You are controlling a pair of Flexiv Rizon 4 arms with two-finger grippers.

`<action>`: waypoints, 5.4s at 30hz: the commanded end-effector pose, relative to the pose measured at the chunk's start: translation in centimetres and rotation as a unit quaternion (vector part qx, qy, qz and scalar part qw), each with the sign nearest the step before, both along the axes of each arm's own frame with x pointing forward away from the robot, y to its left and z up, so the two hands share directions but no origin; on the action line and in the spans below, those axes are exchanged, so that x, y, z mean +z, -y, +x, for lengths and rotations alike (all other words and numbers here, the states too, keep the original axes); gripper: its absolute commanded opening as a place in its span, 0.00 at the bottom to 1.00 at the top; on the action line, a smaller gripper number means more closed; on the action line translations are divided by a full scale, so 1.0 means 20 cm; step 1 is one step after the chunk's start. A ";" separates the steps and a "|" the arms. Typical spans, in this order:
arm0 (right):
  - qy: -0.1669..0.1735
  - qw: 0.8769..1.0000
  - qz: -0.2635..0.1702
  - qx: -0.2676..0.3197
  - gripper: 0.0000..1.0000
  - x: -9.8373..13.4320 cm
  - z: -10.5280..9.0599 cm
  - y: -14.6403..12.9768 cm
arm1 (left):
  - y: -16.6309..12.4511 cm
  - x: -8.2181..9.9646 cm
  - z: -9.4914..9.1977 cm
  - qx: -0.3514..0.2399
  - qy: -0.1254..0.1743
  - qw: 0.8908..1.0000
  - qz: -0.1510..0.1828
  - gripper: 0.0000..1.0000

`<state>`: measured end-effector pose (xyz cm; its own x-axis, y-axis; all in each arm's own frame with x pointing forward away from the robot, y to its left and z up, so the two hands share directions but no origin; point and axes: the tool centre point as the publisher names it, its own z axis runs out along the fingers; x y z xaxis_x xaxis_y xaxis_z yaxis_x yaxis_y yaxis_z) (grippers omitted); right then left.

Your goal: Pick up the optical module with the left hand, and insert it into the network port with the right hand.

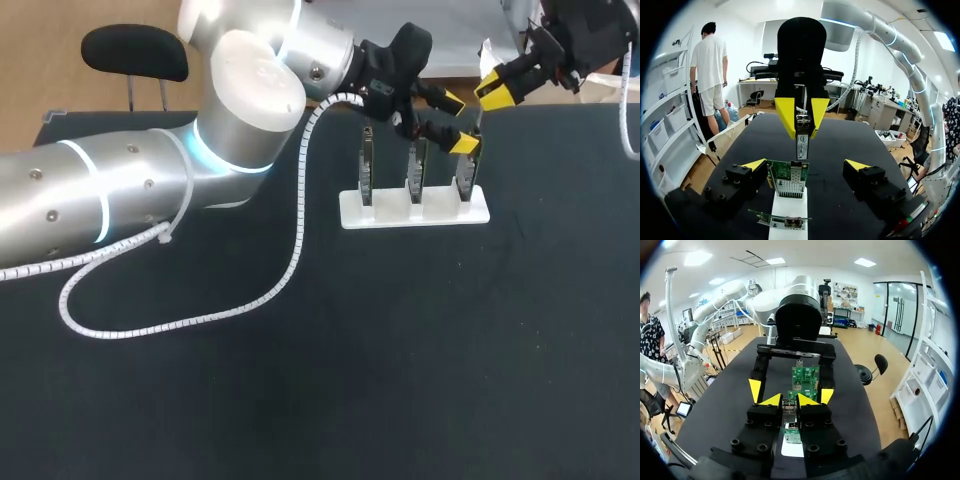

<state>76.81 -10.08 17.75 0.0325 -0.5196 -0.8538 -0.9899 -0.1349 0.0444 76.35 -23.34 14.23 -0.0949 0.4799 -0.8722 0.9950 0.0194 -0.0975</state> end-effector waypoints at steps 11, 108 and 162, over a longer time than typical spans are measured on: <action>0.015 1.000 -0.006 -0.010 0.00 -0.01 -0.02 -0.02 | 0.00 0.00 0.00 0.000 0.000 1.000 0.000 1.00; 0.002 0.996 0.012 -0.085 0.00 -0.08 0.00 0.02 | 0.00 0.00 0.00 0.000 0.000 1.000 0.000 1.00; 0.002 0.998 -0.013 -0.068 0.00 -0.13 -0.02 -0.01 | 0.00 0.00 0.00 0.000 0.000 1.000 0.000 1.00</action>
<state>76.48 -9.93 15.29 -0.0364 -0.5410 -0.8403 -0.9991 -0.0001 0.0434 76.35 -23.34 14.22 -0.0948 0.4798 -0.8722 0.9951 0.0194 -0.0975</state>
